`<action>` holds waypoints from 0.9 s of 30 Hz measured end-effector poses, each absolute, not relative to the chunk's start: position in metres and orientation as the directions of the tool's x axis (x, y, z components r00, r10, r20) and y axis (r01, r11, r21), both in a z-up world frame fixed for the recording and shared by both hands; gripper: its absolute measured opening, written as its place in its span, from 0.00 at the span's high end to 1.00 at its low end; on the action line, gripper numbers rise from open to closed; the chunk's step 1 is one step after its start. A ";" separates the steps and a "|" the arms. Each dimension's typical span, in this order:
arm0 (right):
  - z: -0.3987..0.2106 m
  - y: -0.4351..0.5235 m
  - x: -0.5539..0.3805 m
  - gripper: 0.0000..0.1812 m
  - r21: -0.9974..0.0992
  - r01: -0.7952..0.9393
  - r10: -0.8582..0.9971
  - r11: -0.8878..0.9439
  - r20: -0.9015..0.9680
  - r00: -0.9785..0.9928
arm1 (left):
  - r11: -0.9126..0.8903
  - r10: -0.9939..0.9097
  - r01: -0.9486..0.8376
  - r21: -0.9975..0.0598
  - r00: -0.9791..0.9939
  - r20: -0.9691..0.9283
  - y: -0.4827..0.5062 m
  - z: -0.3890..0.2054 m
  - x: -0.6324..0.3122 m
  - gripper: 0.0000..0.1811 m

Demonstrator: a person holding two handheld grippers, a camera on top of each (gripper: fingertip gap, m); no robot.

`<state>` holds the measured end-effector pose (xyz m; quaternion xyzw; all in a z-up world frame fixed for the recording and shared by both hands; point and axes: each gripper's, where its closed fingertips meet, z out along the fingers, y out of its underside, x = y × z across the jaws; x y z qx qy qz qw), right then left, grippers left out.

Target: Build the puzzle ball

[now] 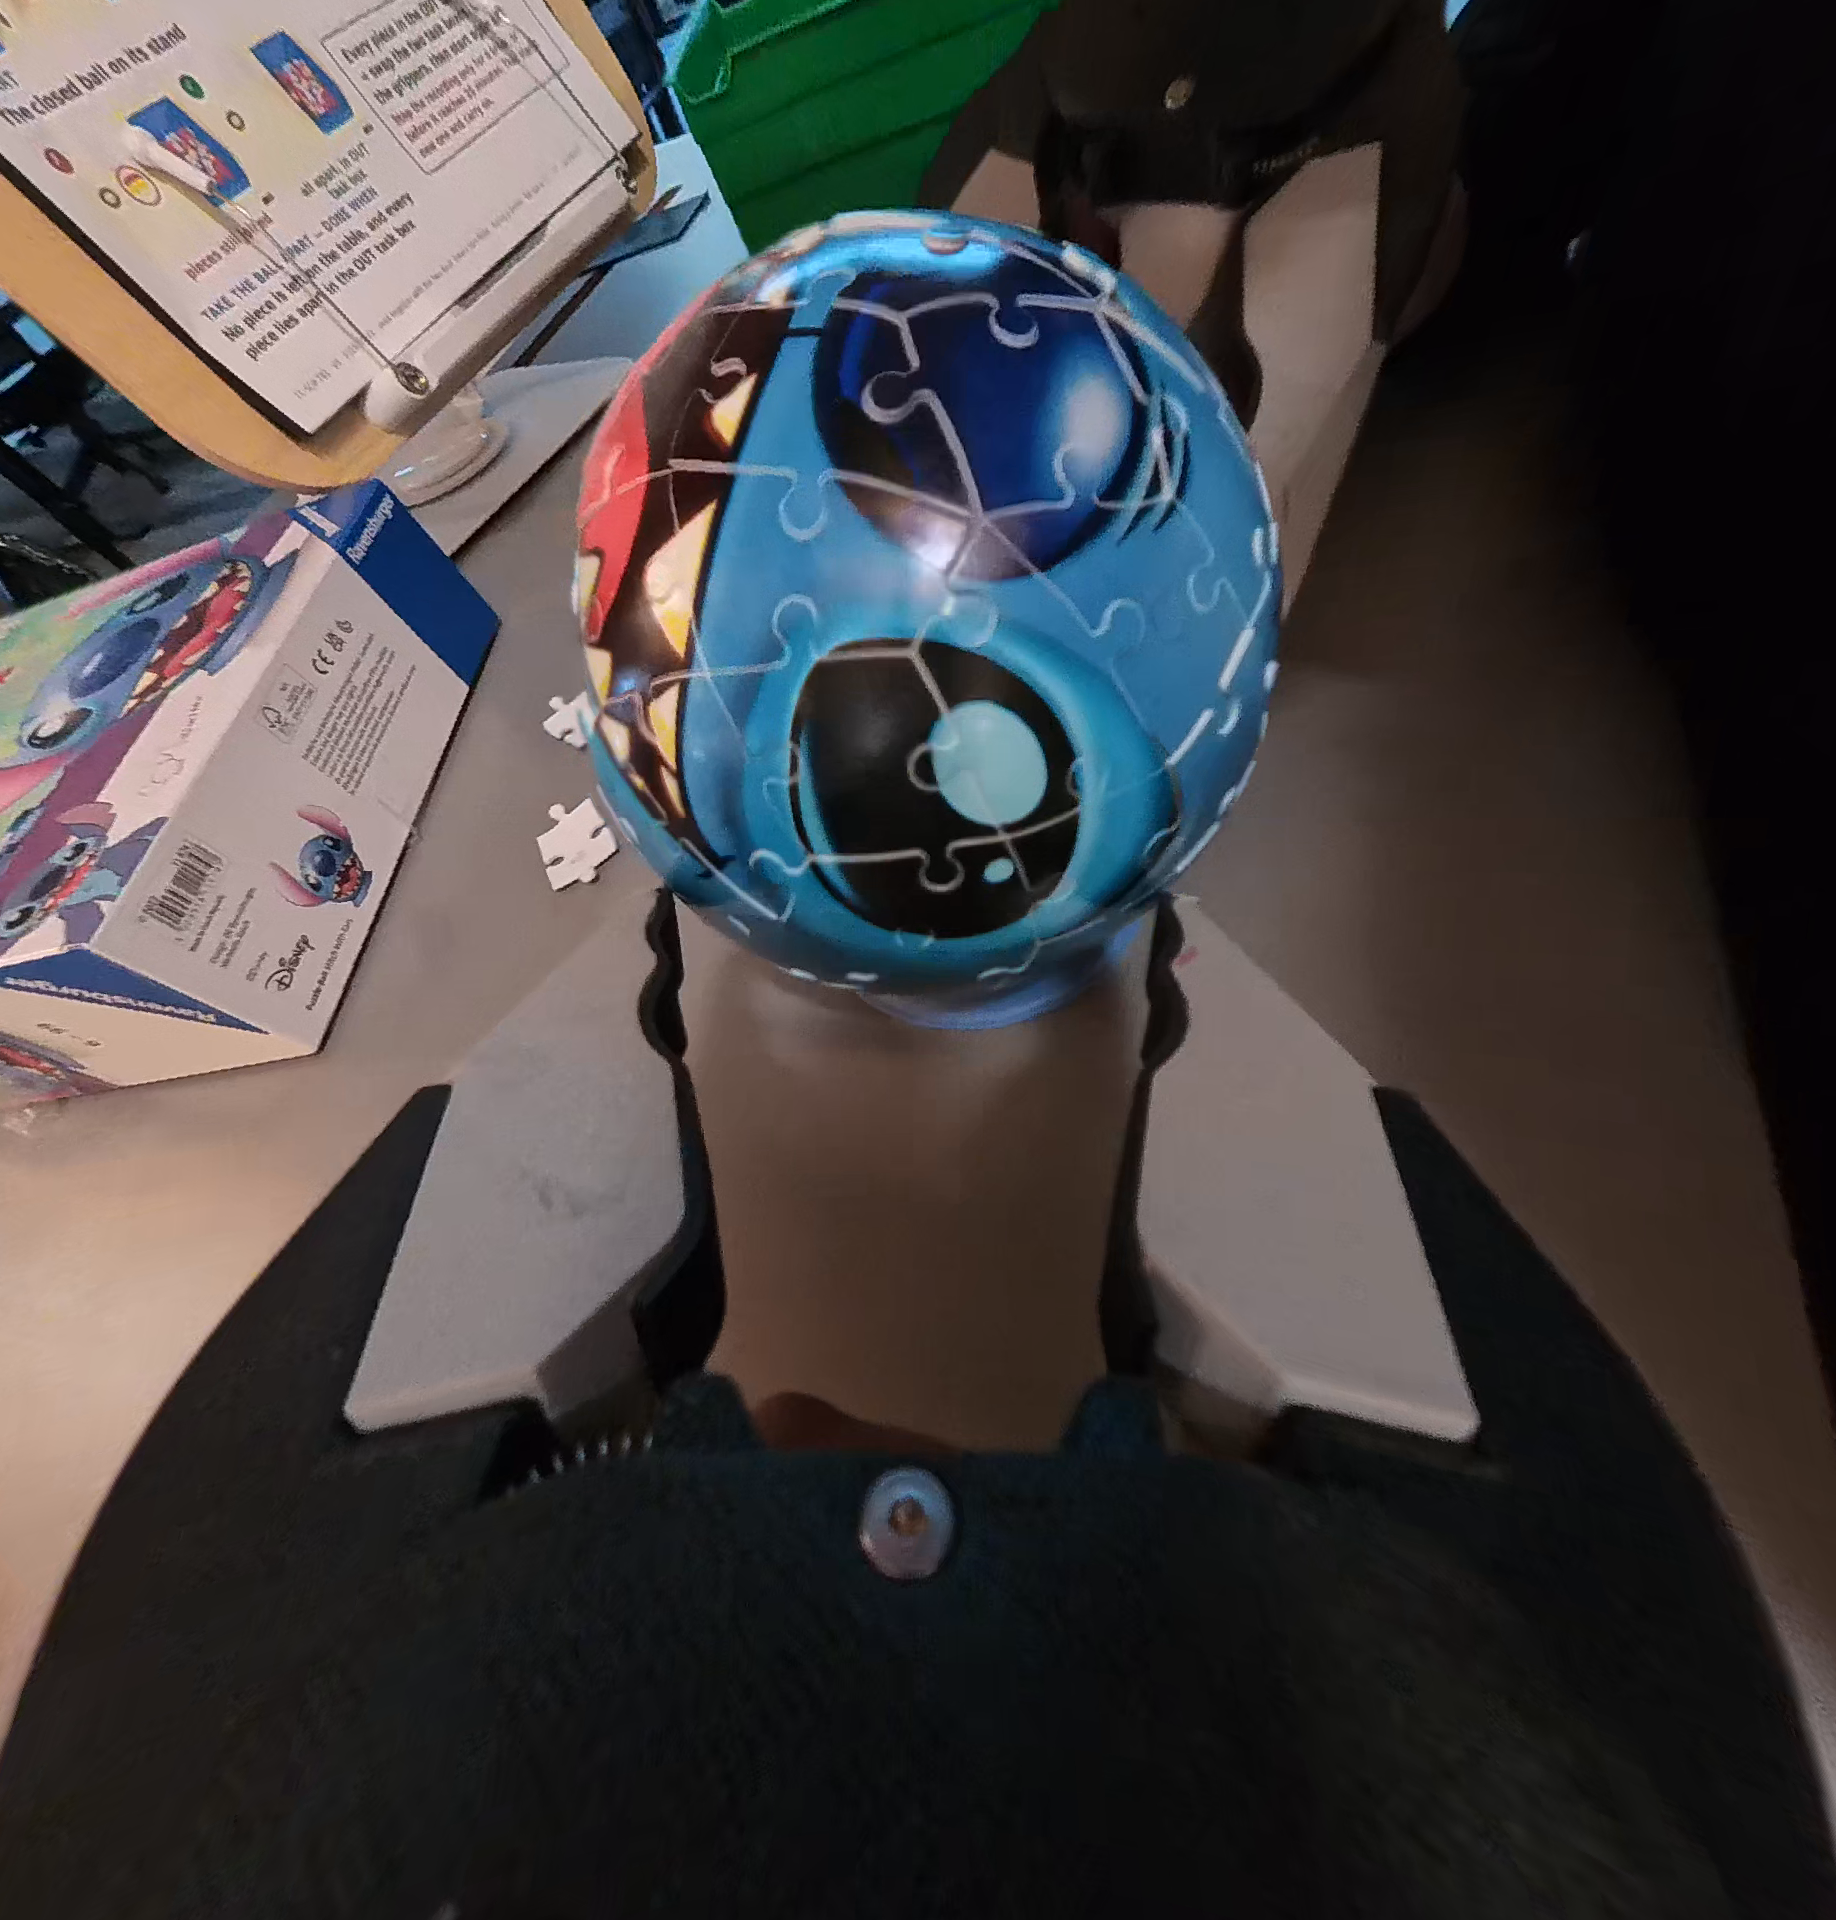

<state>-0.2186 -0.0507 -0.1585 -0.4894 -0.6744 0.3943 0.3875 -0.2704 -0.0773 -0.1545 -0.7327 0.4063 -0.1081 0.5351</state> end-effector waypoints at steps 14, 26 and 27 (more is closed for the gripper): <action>-0.170 -0.050 -0.209 0.48 -0.890 0.437 0.977 0.129 0.038 -0.211 | -0.150 -0.698 -0.429 -0.891 0.684 -0.211 -0.089 -0.155 -0.280 0.55; -0.165 -0.029 -0.200 0.44 -0.897 0.388 0.957 0.212 0.111 -0.268 | -0.163 -0.661 -0.412 -0.896 0.720 -0.211 -0.086 -0.154 -0.275 0.54; -0.164 -0.030 -0.201 0.44 -0.901 0.380 0.958 0.209 0.110 -0.266 | -0.161 -0.664 -0.431 -0.888 0.713 -0.225 -0.084 -0.155 -0.273 0.53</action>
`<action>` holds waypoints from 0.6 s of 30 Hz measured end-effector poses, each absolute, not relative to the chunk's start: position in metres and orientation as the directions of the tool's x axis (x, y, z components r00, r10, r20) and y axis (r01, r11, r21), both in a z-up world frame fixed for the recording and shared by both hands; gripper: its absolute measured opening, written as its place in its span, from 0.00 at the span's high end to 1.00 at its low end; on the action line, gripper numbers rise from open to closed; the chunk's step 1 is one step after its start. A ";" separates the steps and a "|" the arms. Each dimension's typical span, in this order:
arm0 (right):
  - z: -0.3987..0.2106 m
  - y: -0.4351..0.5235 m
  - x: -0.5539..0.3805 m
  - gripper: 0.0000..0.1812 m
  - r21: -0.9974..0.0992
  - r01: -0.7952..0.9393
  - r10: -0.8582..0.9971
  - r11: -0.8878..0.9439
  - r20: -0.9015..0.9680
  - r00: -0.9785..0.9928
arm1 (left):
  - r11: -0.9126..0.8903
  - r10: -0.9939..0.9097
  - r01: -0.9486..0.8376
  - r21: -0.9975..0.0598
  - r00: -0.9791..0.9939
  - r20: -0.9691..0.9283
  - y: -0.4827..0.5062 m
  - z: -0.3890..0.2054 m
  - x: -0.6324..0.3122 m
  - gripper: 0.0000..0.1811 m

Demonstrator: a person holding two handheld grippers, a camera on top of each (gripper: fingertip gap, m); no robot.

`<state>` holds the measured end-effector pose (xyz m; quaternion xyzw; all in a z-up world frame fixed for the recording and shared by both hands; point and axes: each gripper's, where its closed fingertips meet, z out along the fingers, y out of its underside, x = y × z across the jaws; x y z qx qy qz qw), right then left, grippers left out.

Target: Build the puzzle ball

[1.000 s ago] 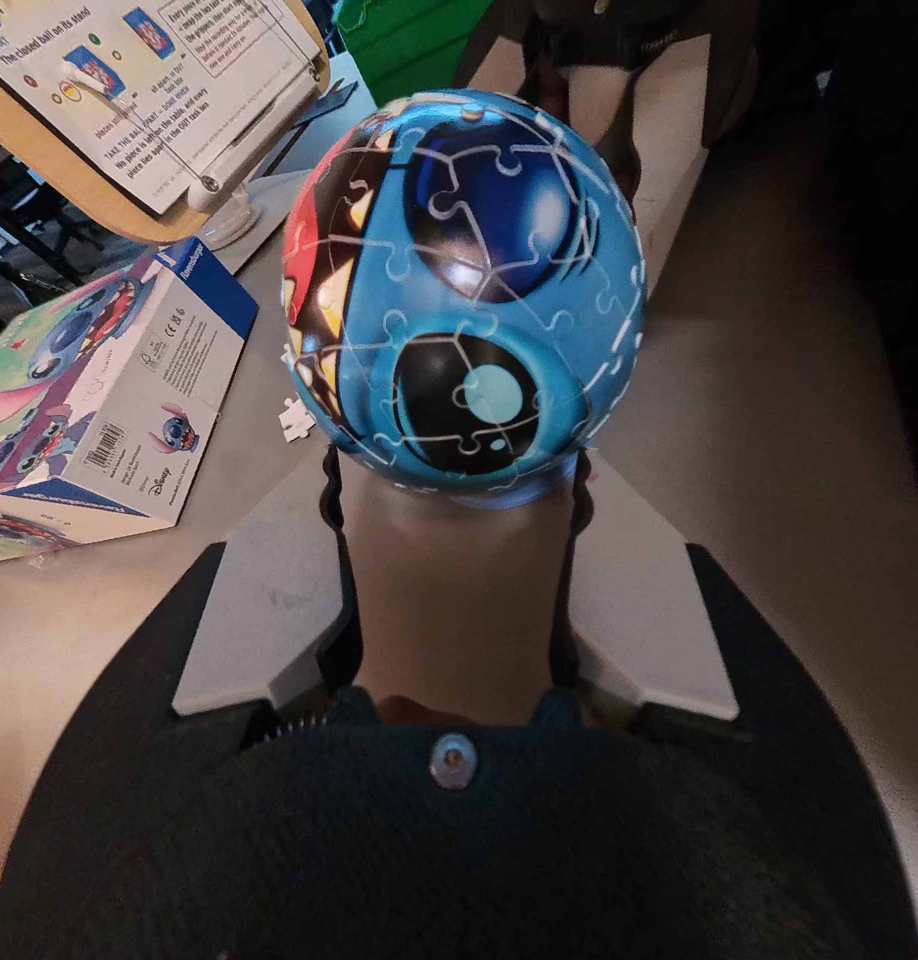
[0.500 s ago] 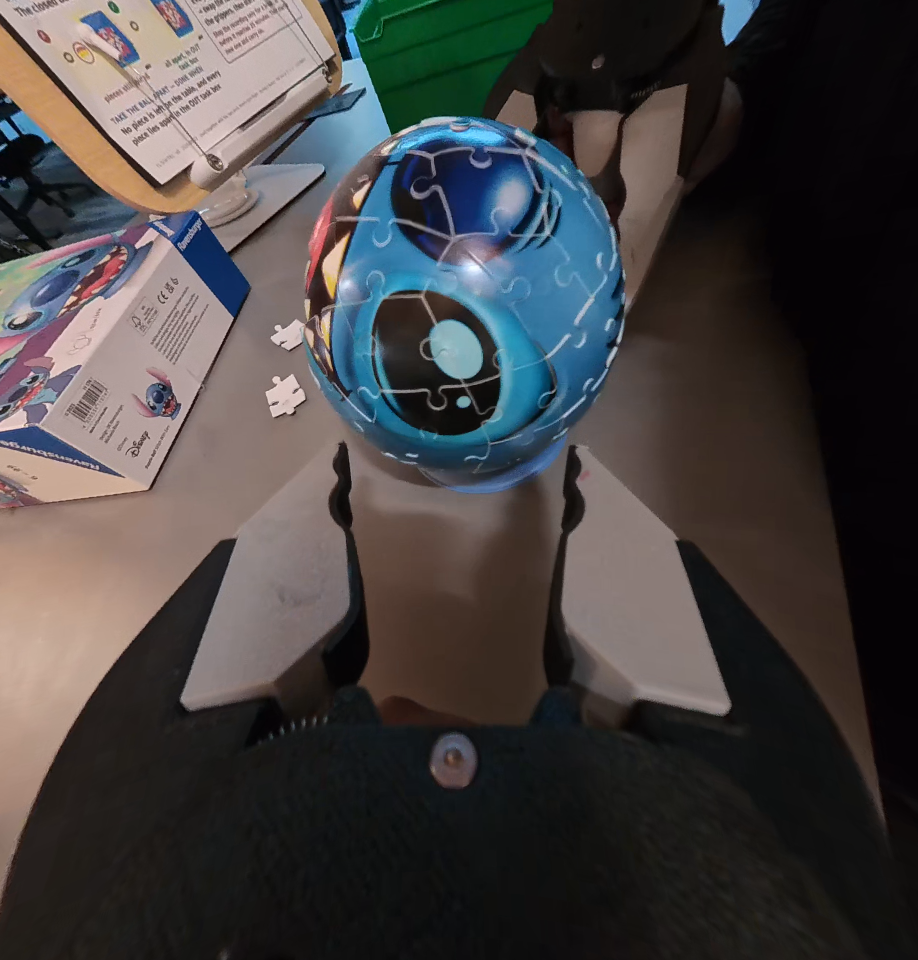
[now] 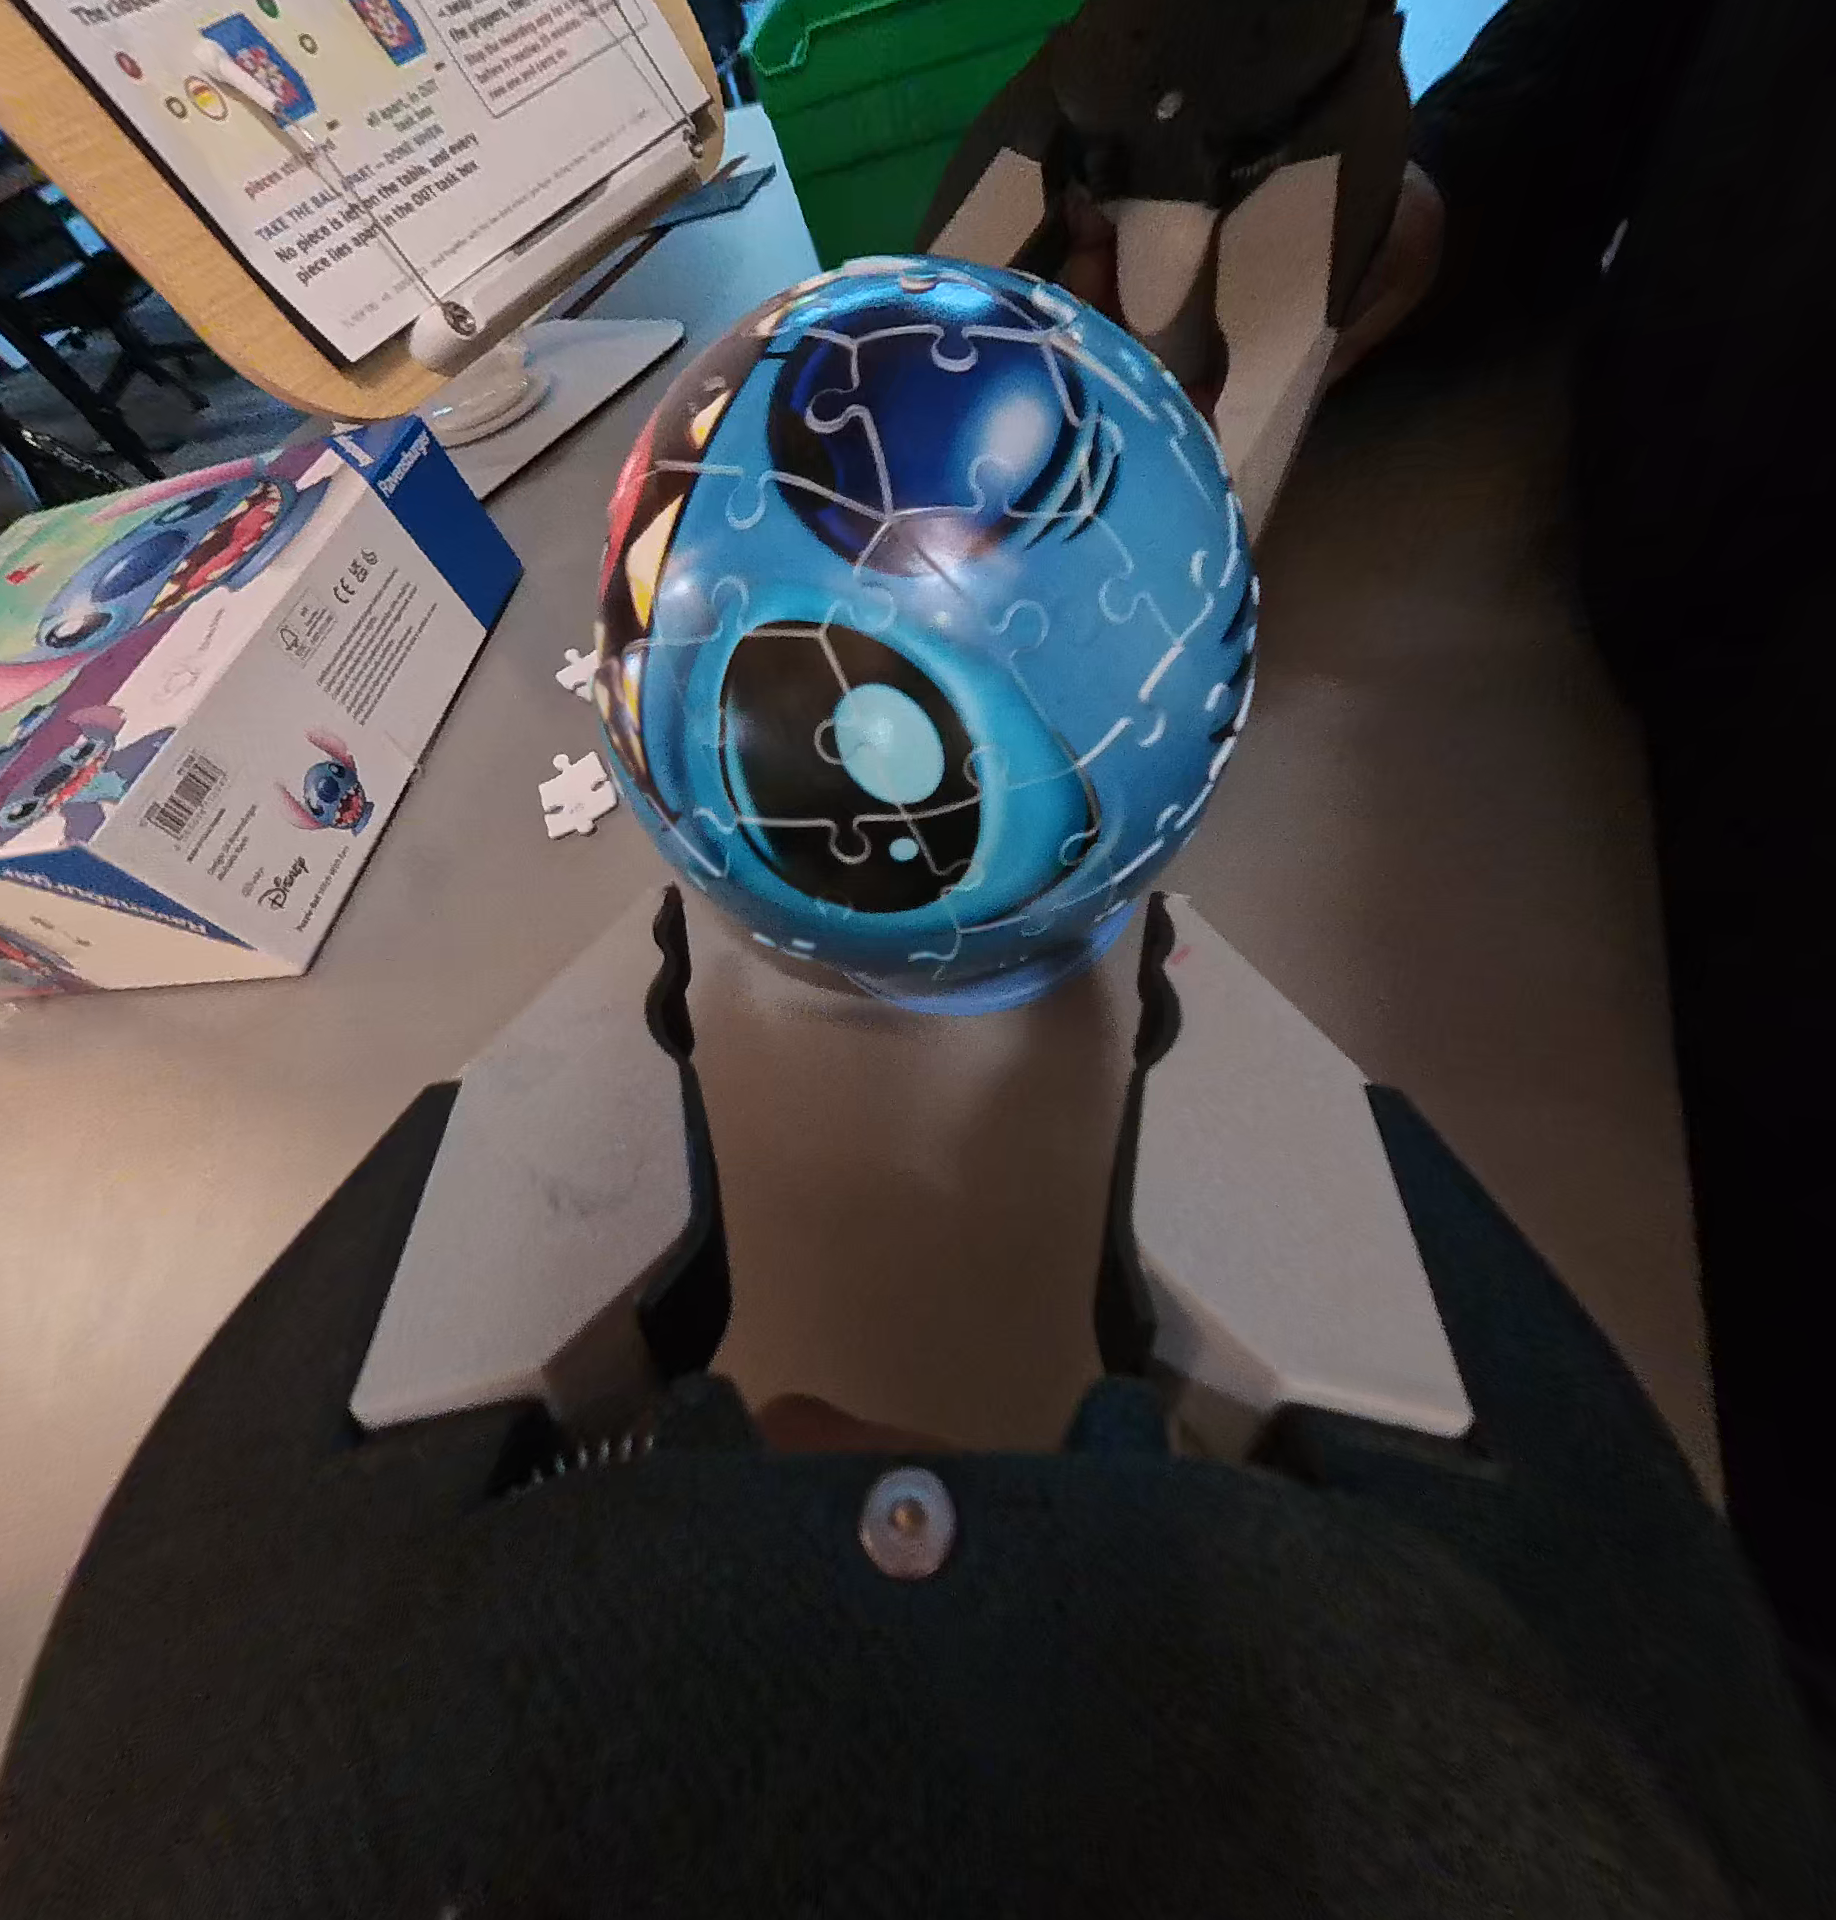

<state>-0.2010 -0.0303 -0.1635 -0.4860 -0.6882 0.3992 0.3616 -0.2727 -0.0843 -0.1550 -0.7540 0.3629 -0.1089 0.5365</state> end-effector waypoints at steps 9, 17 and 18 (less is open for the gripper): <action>-0.147 -0.041 -0.207 0.44 -0.820 0.276 0.865 0.502 0.466 -0.188 | -0.130 -0.688 -0.495 -0.859 0.669 -0.281 -0.072 -0.158 -0.279 0.46; -0.139 -0.050 -0.206 0.47 -0.677 0.244 0.717 0.694 0.681 -0.148 | -0.069 -0.680 -0.586 -0.807 0.620 -0.392 -0.068 -0.170 -0.278 0.45; -0.139 -0.052 -0.206 0.47 -0.661 0.241 0.700 0.711 0.700 -0.143 | -0.058 -0.676 -0.600 -0.798 0.612 -0.411 -0.066 -0.171 -0.277 0.45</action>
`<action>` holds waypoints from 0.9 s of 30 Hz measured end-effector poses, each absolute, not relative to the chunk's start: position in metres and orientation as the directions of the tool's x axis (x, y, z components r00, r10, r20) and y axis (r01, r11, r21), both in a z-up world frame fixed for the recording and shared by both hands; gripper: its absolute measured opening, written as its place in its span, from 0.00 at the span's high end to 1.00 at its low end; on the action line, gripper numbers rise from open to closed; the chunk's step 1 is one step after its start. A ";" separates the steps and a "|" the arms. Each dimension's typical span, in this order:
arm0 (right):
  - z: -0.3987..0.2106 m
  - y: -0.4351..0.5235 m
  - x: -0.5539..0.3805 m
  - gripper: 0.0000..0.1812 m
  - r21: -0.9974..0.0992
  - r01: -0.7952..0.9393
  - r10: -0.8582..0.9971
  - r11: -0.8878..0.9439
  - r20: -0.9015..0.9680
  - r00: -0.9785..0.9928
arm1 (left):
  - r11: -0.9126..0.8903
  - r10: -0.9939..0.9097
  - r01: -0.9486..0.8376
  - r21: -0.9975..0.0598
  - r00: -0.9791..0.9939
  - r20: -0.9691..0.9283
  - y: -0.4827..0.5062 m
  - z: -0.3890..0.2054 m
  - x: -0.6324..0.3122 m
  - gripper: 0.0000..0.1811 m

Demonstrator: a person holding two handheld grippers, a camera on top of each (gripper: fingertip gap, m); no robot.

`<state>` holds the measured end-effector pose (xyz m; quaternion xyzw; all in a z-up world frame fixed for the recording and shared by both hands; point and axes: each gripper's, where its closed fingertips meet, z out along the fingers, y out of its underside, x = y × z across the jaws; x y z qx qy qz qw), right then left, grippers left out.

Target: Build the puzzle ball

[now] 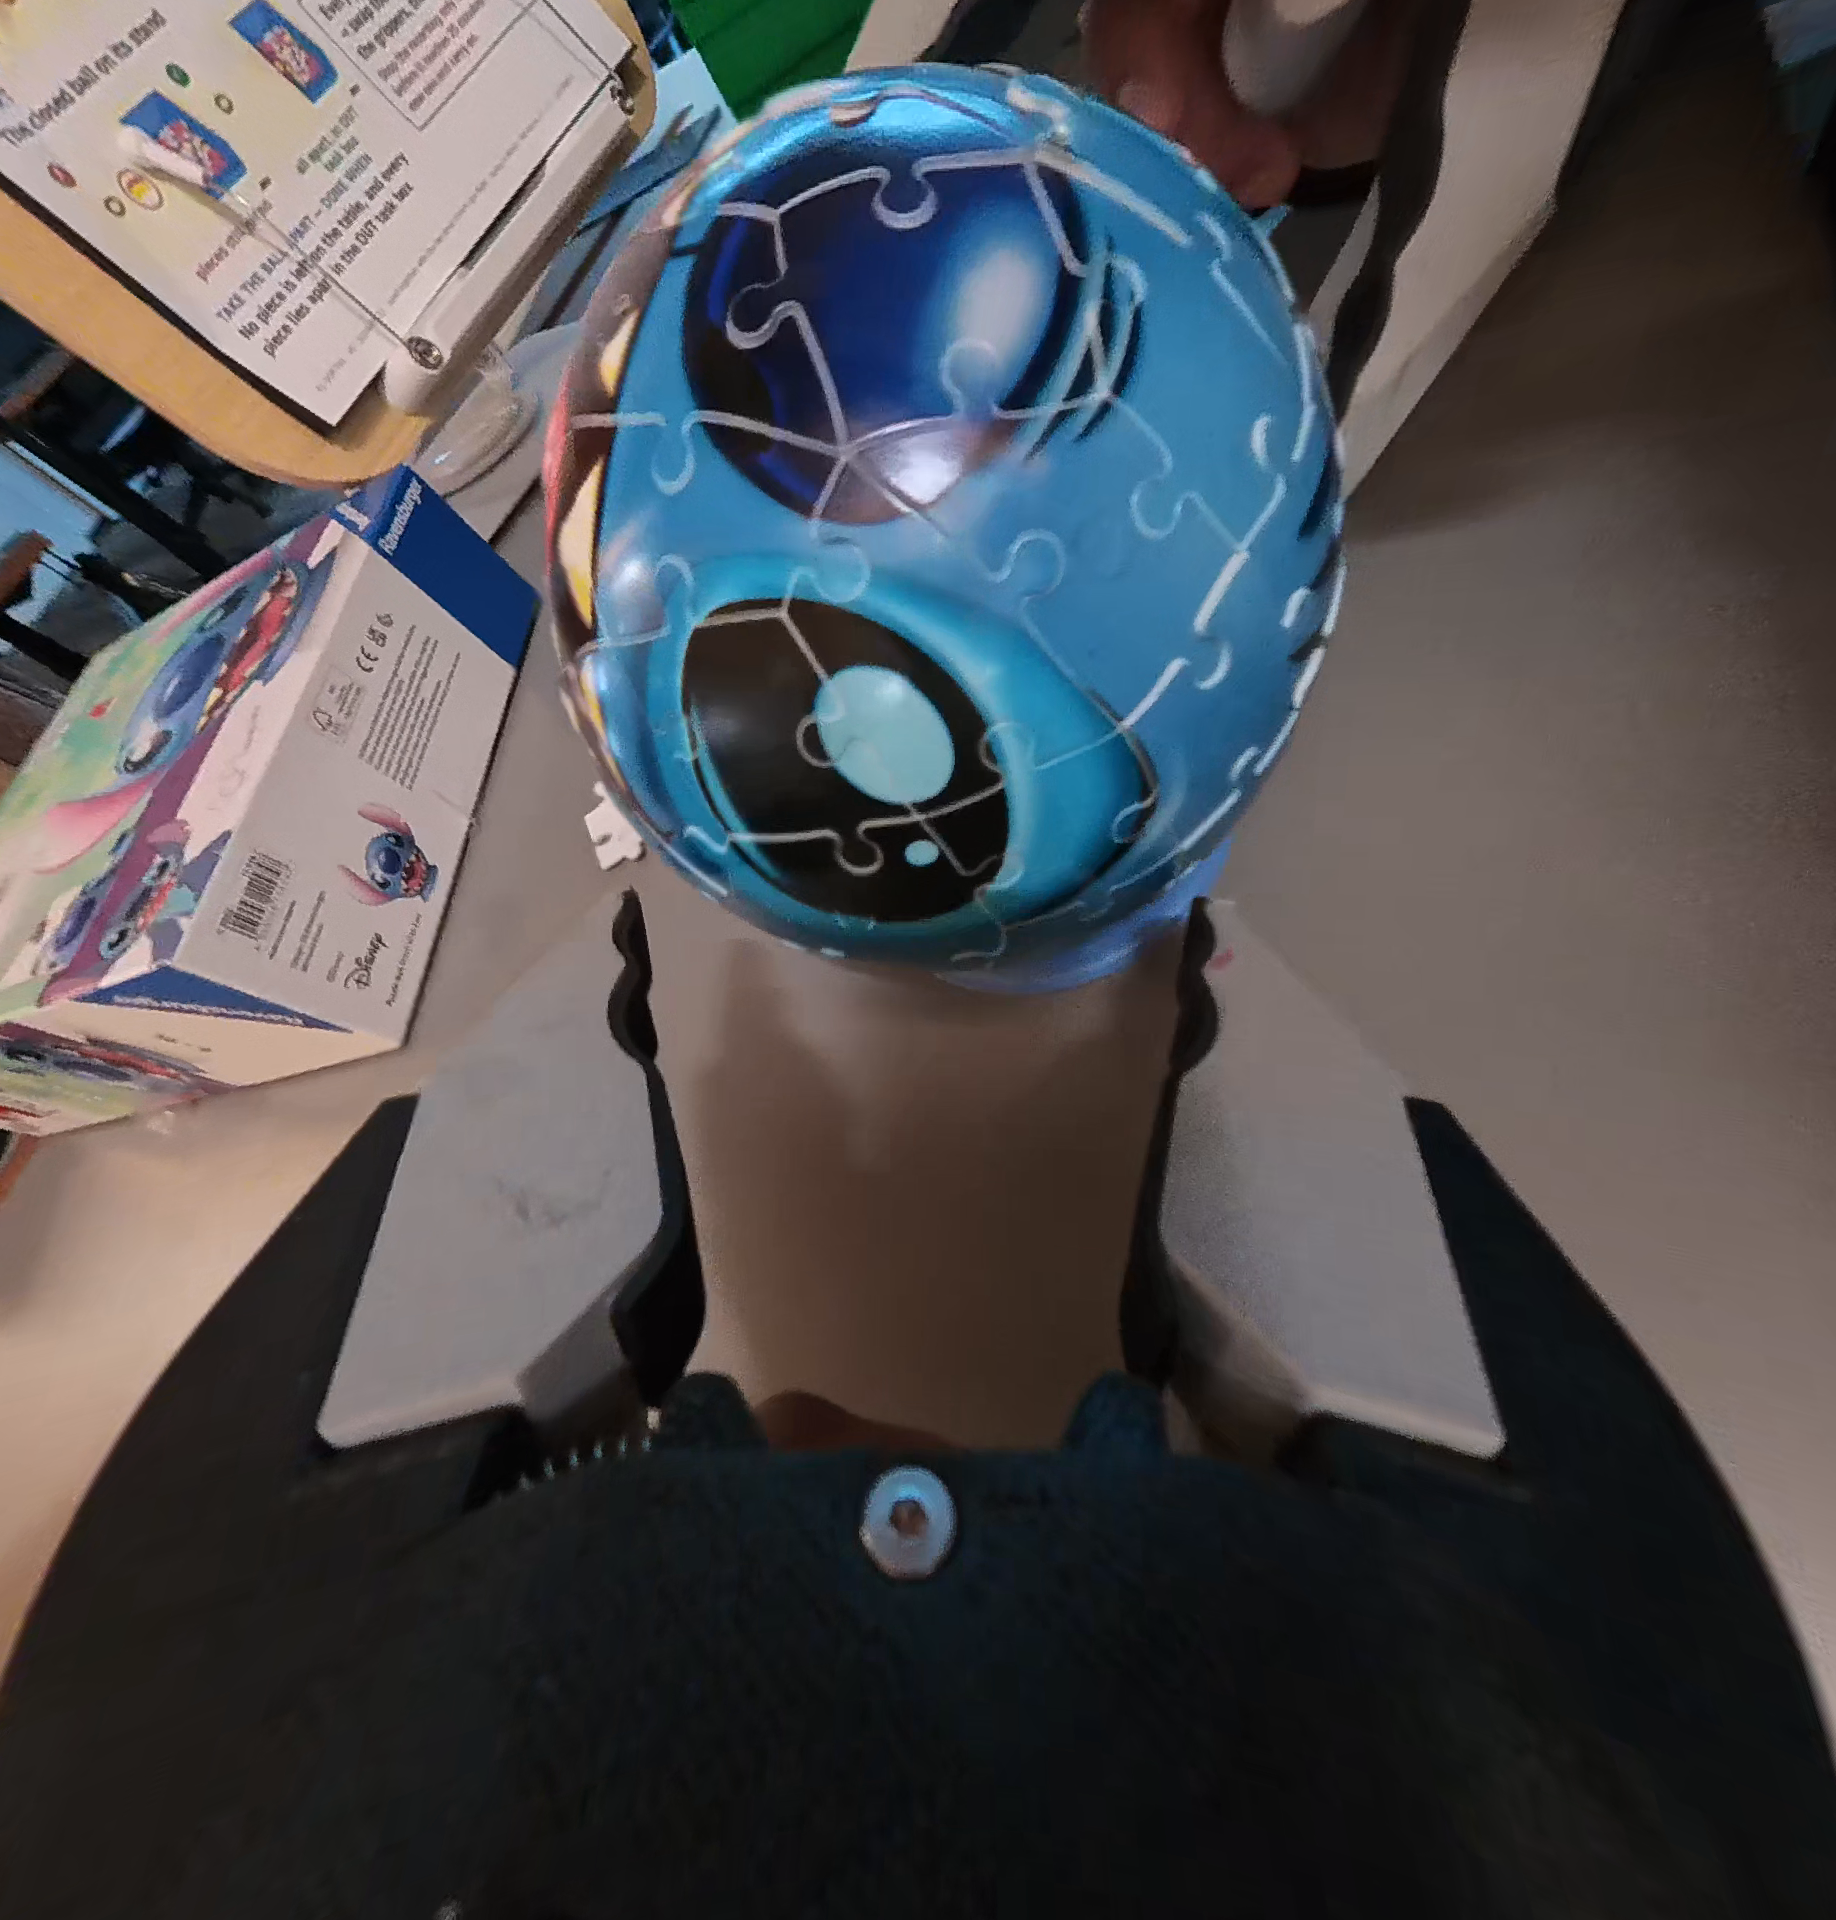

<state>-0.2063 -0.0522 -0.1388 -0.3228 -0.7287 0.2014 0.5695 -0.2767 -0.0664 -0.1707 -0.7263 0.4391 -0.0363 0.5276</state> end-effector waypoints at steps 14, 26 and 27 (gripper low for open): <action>-0.143 -0.053 -0.214 0.46 -0.671 0.292 0.721 0.681 0.684 -0.112 | -0.095 -0.695 -0.587 -0.804 0.617 -0.369 -0.068 -0.170 -0.270 0.48; -0.134 -0.067 -0.221 0.45 -0.807 0.328 0.868 0.491 0.486 -0.101 | -0.203 -0.821 -0.535 -0.820 0.549 -0.155 -0.079 -0.169 -0.274 0.47; -0.135 -0.068 -0.221 0.45 -0.813 0.331 0.874 0.480 0.476 -0.099 | -0.213 -0.833 -0.521 -0.827 0.539 -0.125 -0.080 -0.170 -0.273 0.47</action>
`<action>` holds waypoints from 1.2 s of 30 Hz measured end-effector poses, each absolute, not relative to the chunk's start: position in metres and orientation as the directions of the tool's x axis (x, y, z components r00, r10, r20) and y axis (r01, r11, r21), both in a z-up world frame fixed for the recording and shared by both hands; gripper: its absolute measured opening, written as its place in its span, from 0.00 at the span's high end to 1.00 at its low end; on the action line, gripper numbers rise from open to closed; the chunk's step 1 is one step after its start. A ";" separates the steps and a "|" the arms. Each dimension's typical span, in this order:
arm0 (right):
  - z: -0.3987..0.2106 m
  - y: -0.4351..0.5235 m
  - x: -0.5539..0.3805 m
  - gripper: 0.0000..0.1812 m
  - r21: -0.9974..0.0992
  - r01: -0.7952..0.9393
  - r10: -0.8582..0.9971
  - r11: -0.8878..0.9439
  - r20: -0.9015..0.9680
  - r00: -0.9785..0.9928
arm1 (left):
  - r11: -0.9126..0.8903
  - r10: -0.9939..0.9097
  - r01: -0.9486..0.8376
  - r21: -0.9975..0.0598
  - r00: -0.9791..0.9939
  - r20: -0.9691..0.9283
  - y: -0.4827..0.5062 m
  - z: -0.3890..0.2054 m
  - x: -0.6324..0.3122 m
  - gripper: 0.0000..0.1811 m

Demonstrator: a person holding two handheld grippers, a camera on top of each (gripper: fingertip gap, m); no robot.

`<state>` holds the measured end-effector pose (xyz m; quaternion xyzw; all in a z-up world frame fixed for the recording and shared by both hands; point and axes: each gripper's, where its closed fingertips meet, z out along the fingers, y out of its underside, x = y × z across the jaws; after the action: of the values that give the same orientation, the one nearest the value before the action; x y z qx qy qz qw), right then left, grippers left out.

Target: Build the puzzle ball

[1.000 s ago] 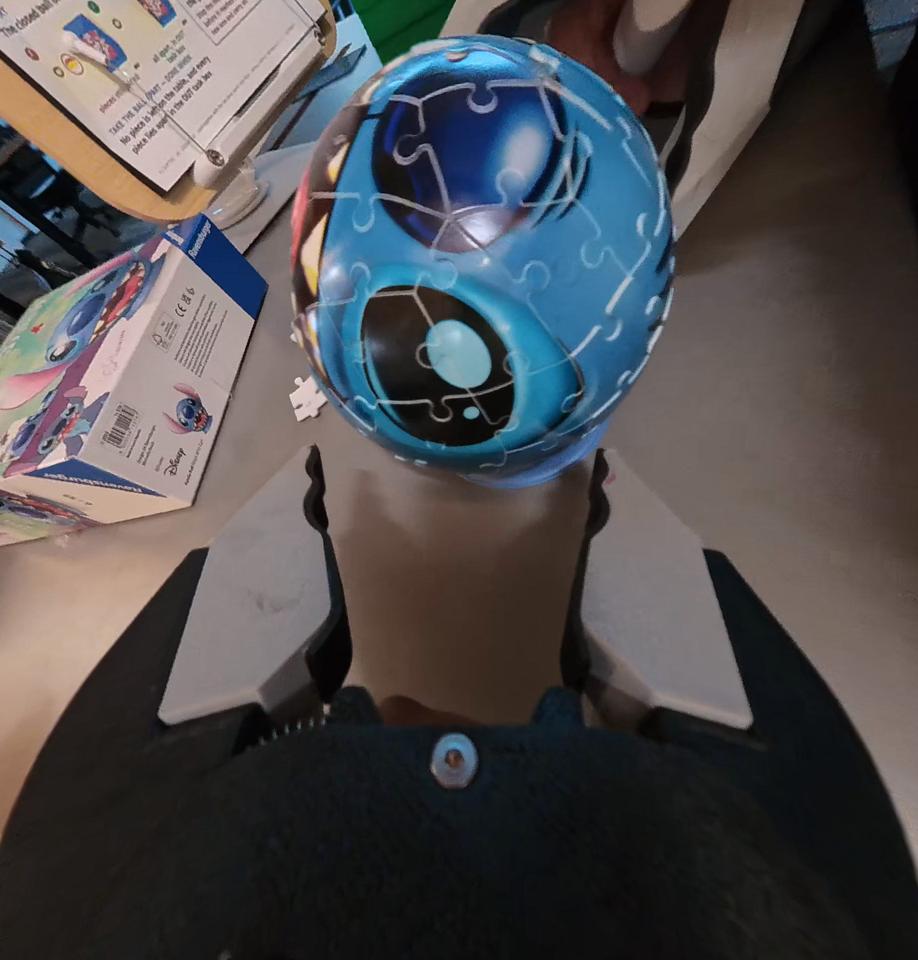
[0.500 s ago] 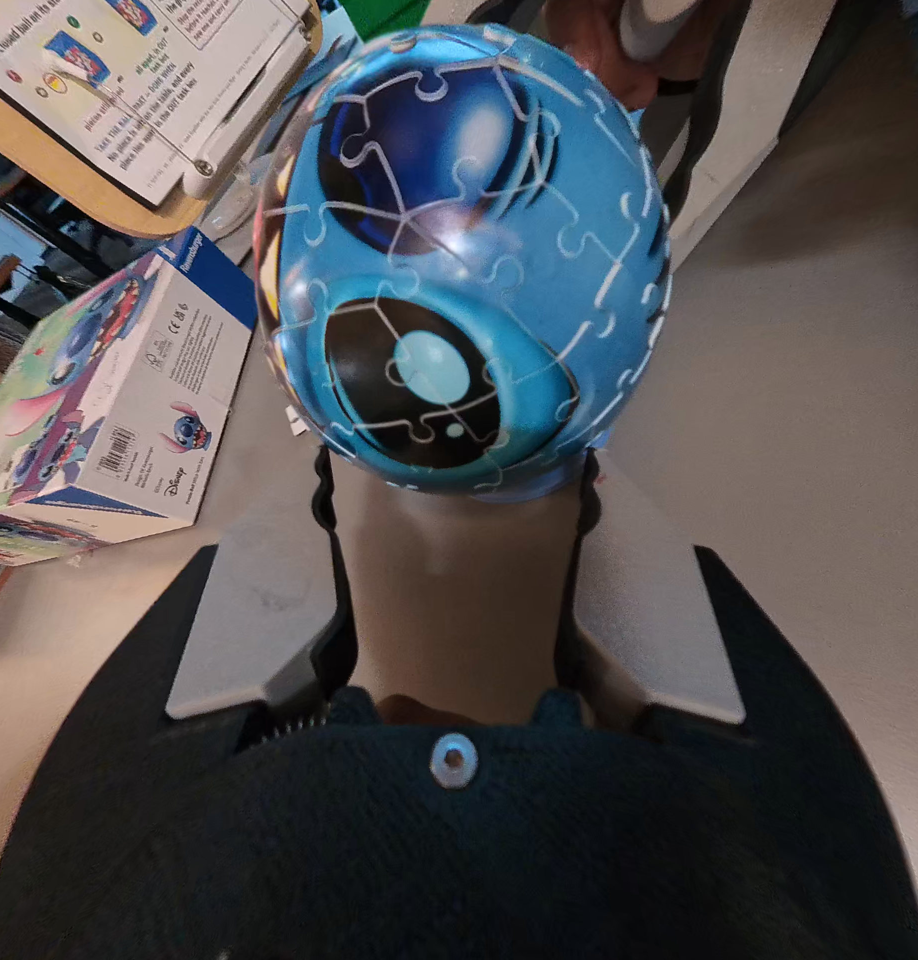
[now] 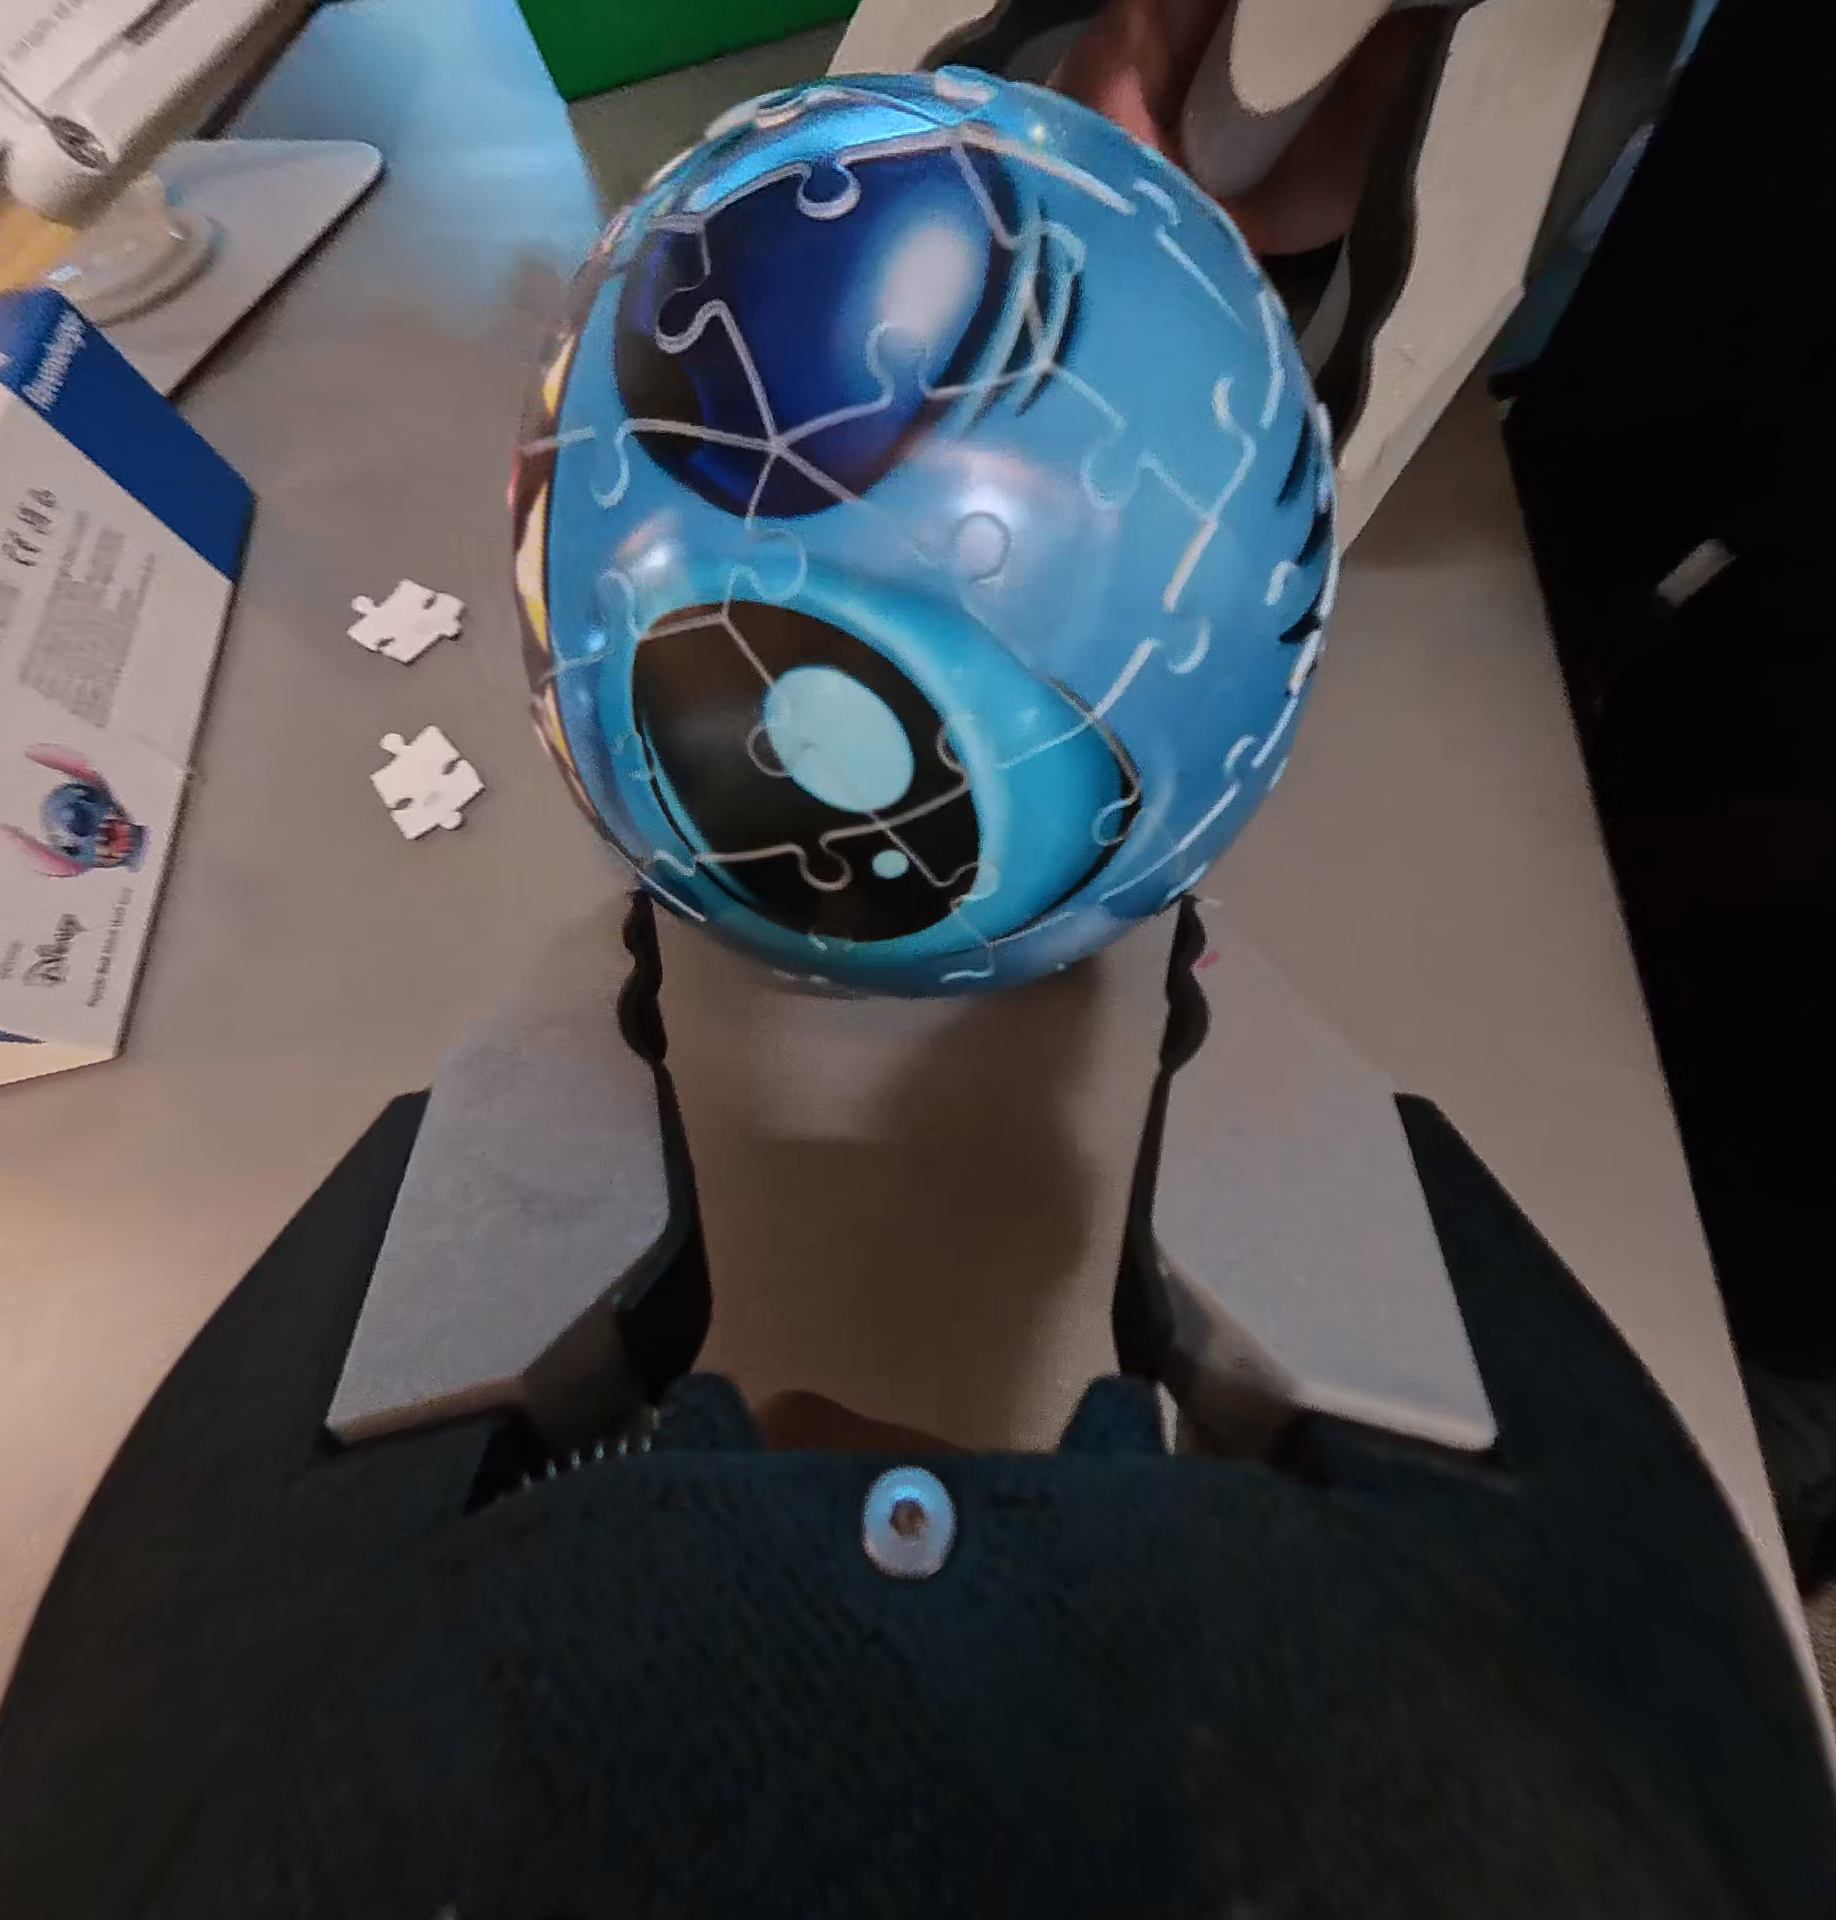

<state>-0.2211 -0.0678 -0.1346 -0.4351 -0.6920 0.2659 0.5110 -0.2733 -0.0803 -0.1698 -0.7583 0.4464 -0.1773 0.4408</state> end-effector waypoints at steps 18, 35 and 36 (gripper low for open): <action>-0.073 0.007 -0.167 0.50 -0.972 0.159 0.979 0.174 0.154 -0.133 | -0.215 -0.651 -0.376 -0.901 0.743 -0.154 -0.117 -0.158 -0.298 0.49; -0.193 0.132 -0.258 0.66 -0.752 0.486 0.780 0.446 0.061 -0.622 | -0.578 -0.378 -0.343 -0.741 0.917 -0.130 -0.112 -0.205 -0.306 0.51; -0.198 0.131 -0.259 0.65 -0.738 0.485 0.771 0.468 0.073 -0.633 | -0.581 -0.382 -0.337 -0.741 0.917 -0.117 -0.109 -0.206 -0.307 0.51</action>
<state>-0.2591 0.1314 -0.1981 -0.3774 -0.8324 0.3514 0.2032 -0.3072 -0.1093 -0.2057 -0.8888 0.2023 -0.0275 0.4103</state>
